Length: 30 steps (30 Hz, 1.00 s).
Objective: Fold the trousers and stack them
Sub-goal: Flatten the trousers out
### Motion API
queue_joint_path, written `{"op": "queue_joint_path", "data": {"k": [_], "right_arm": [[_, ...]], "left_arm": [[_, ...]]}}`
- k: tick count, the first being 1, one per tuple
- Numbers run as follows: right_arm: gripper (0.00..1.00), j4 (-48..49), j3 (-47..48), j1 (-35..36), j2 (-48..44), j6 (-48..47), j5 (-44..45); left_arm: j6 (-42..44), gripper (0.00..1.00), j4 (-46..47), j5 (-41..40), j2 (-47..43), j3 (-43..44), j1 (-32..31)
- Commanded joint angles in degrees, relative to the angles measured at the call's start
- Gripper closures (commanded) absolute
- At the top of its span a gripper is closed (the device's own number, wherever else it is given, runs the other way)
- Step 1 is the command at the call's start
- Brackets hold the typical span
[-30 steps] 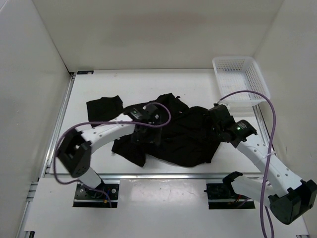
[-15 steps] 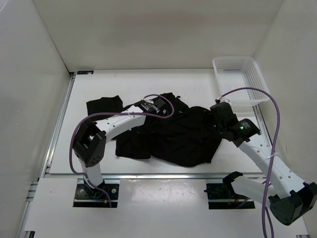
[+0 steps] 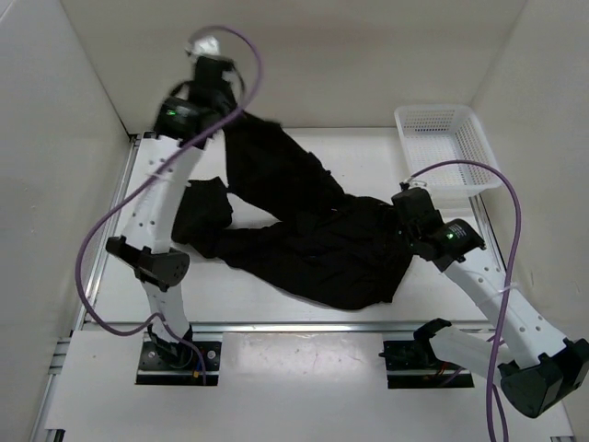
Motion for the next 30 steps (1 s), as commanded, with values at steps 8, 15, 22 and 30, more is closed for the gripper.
{"op": "queue_joint_path", "data": {"k": [8,15,22,30], "right_arm": [[0.00,-0.96,-0.11,-0.83,-7.67,1.44,-0.27],[0.00,-0.26,-4.69,-0.84,-10.23,2.76,-5.10],[0.41,0.97,-5.21,-0.84,-13.74,3.46,-2.12],[0.05,-1.75,-6.62,-1.45,-8.83,4.78,-5.42]], "left_arm": [[1.94,0.00,6.01,17.74,8.54,3.36,13.23],[3.68,0.08,6.39,16.43,4.03,-3.60,14.54],[4.30,0.90,2.89,10.89,0.69,-11.95,15.07],[-1.23,0.32,13.76,21.06,-16.69,-49.15,24.73]]}}
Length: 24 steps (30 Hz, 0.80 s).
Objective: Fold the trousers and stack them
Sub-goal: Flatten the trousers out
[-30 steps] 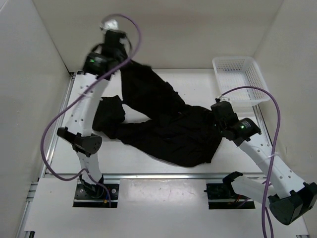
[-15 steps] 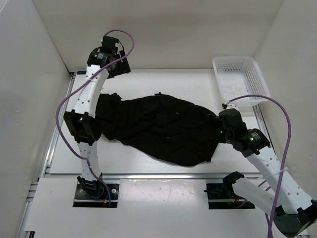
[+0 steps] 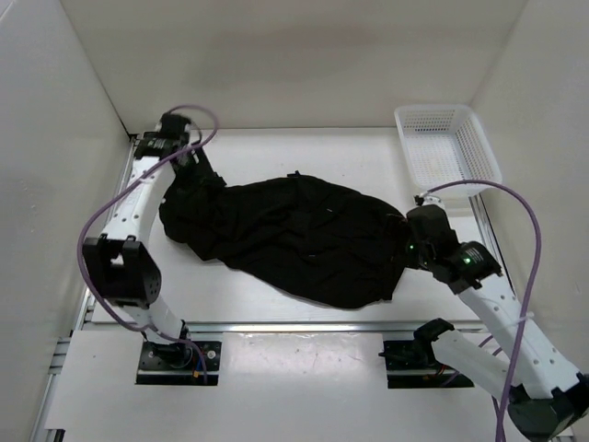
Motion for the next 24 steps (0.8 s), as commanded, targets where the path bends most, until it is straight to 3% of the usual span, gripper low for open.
{"op": "queue_joint_path", "data": {"k": [1,8,10,13,15,17,24], "right_arm": [[0.03,-1.05,-1.85,-0.51,3.19,4.92,-4.60],[0.08,10.17,-18.02,-0.51,1.97,24.45,-17.61],[0.09,11.95,-20.48,-0.51,1.97,26.04,-18.33],[0.11,12.57,-21.81,-1.03,3.54,27.54,-18.33],[0.12,13.10,-22.69,-1.04,3.55,29.21,-17.45],[0.14,13.62,-24.80,-1.04,4.08,30.44,-16.92],[0.20,19.32,-28.31,-1.57,6.53,33.43,-14.72]], "left_arm": [[-2.41,0.00,5.64,6.74,-9.14,-13.56,6.31],[-5.92,0.00,11.18,11.93,-18.11,-31.77,7.64],[-5.93,0.10,11.71,10.53,-19.35,-35.28,8.16],[-5.93,0.16,12.85,13.76,-22.60,-41.86,12.01],[-5.93,0.12,15.75,17.19,-23.83,-45.22,14.39],[-5.93,0.00,17.16,20.01,-23.84,-46.03,14.40],[-6.54,0.00,21.73,22.13,-14.00,-42.60,13.88]]}}
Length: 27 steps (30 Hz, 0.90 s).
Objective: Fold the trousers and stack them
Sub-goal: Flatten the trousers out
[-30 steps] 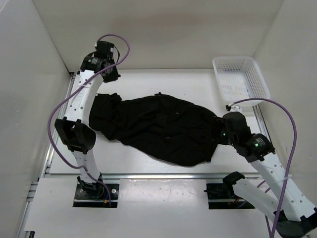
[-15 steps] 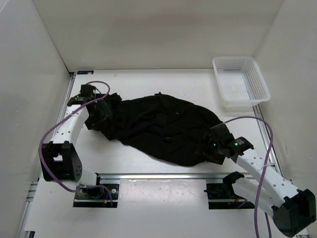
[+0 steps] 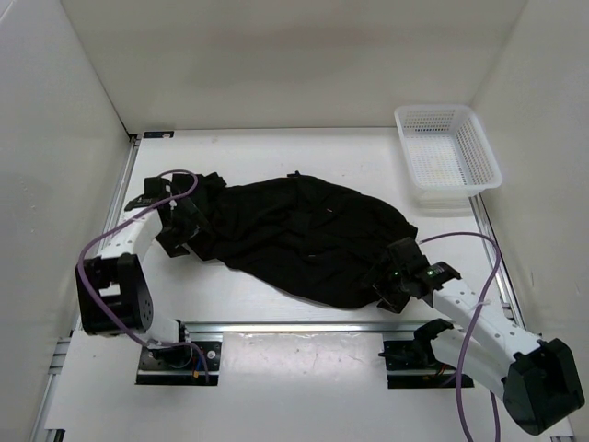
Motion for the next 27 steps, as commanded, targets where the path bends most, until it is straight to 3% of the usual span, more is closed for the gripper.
{"op": "queue_joint_path", "data": {"k": [1,2,4,5,6,7,9,10,11,14,18,19,21,22,25,27], "right_arm": [[0.21,5.78,-1.41,-0.26,2.47,3.33,1.49],[0.23,6.84,-2.02,-0.26,3.17,3.34,1.50],[0.28,9.29,-2.03,-0.26,5.63,3.34,3.34],[0.32,10.09,-2.03,-0.26,6.51,2.38,5.00],[0.38,10.71,-1.33,-0.26,8.52,1.76,5.89],[0.52,11.24,-0.45,-0.26,9.67,1.24,6.59],[0.72,11.24,1.83,-0.78,12.93,-0.17,7.91],[0.93,11.24,2.88,-0.78,13.89,-1.48,9.13],[1.00,11.24,4.11,-1.57,14.77,-2.45,9.67],[1.00,8.71,12.97,-4.20,16.71,-8.84,10.98],[1.00,4.31,33.26,-10.17,22.85,-22.04,10.21],[1.00,2.30,43.66,-11.14,24.69,-23.97,9.24],[1.00,-2.54,52.86,-12.38,29.01,-28.29,8.62],[1.00,-3.69,59.34,-12.91,29.63,-29.08,9.14],[1.00,-5.54,63.53,-14.14,29.64,-29.62,8.54],[1.00,-6.34,62.50,-14.14,26.66,-29.62,8.53]], "left_arm": [[-0.42,0.04,4.51,1.91,2.98,2.66,-0.22],[-0.42,0.11,5.21,1.91,3.69,3.63,-0.22],[-0.42,0.36,5.21,1.91,4.84,4.86,-0.22],[-0.95,0.71,5.21,1.91,5.54,5.48,-0.22],[-0.95,0.85,5.21,1.91,5.55,6.79,-0.22],[-0.95,0.90,5.21,1.91,5.55,7.41,-0.22],[-0.95,0.90,5.21,3.31,4.76,9.08,0.39],[-0.95,0.90,5.21,3.31,4.15,9.87,0.39],[-0.95,0.90,4.52,3.31,2.92,10.92,0.92],[0.71,0.90,1.11,3.31,2.99,19.16,1.45],[2.73,0.90,-9.62,1.20,10.10,42.52,1.45],[2.74,0.90,-11.29,1.81,11.60,53.19,1.97],[3.27,0.90,-13.85,3.04,15.71,63.53,2.67],[3.27,0.90,-17.86,3.66,17.13,73.67,3.29],[3.27,0.90,-24.99,3.66,20.31,84.65,4.61],[3.27,0.90,-25.02,3.05,18.14,83.20,5.23]]}}
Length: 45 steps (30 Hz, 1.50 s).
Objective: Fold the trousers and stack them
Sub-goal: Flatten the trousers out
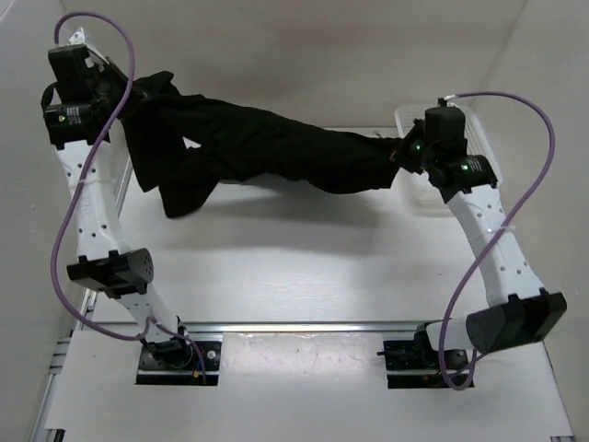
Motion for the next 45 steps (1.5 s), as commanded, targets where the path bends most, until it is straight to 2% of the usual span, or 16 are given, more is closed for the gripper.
{"op": "queue_joint_path", "data": {"k": [1,4,5,7,12,14,15,16,23,25,26,27,29,30,37,45], "right_arm": [[1.00,-7.19,-1.42,-0.50,-3.77,-3.31,-0.47],[1.00,-7.19,-10.81,-0.50,-12.10,-1.72,-1.01],[1.00,-8.32,-19.54,-0.50,-17.62,-1.20,-1.01],[1.00,-9.90,-28.12,-0.50,-20.73,-0.66,1.01],[1.00,-11.58,-37.90,-0.50,-24.87,1.53,1.72],[1.00,-11.58,-39.23,-0.50,-25.66,2.33,1.72],[1.00,-11.58,-39.83,-0.50,-25.67,2.33,2.50],[1.00,-11.58,-39.84,-0.50,-25.67,2.33,2.51],[1.00,-11.58,-37.47,-1.03,-25.67,0.48,4.71],[1.00,-12.11,-37.47,-1.03,-26.19,-0.05,4.71],[1.00,-12.11,-37.47,-1.03,-26.20,-0.05,4.71],[1.00,-12.11,-37.47,-1.03,-26.20,-0.05,4.71],[1.00,-12.11,-37.99,-1.03,-26.20,-0.57,3.57],[1.00,-12.11,-37.99,-1.03,-26.20,-0.58,3.56],[1.00,-11.58,-38.52,-1.03,-26.20,-1.10,2.42],[1.00,-11.58,-37.91,-1.03,-26.20,-1.10,3.48]], "left_arm": [[1.78,0.90,-8.04,-1.65,-3.82,-1.53,1.45],[1.78,0.90,-4.80,-3.15,-11.35,-16.97,1.97],[1.78,0.46,-2.08,-5.33,-17.49,-30.68,2.58],[0.47,0.00,0.13,-5.35,-21.22,-43.13,2.59],[2.13,0.03,1.99,-7.01,-22.56,-49.63,2.59],[3.72,0.37,1.20,-10.25,-21.33,-47.97,0.93],[3.72,0.73,0.24,-12.10,-19.94,-47.18,0.92],[3.72,0.89,-0.64,-14.73,-19.23,-47.17,0.40],[-3.21,0.89,3.65,-13.72,-19.13,-61.46,7.13],[-4.45,0.72,4.18,-10.99,-19.13,-67.43,12.05],[-5.15,0.72,4.79,-9.67,-19.13,-67.47,13.82],[-5.68,0.59,5.32,-8.52,-19.13,-71.21,15.23],[-5.69,0.46,8.04,-6.16,-19.66,-74.66,18.57],[-5.69,0.29,9.10,-5.53,-20.18,-77.20,19.28],[-4.10,0.26,14.20,-3.33,-11.58,-77.23,21.13],[-4.10,0.33,15.35,-6.05,-5.86,-76.61,21.66]]}}
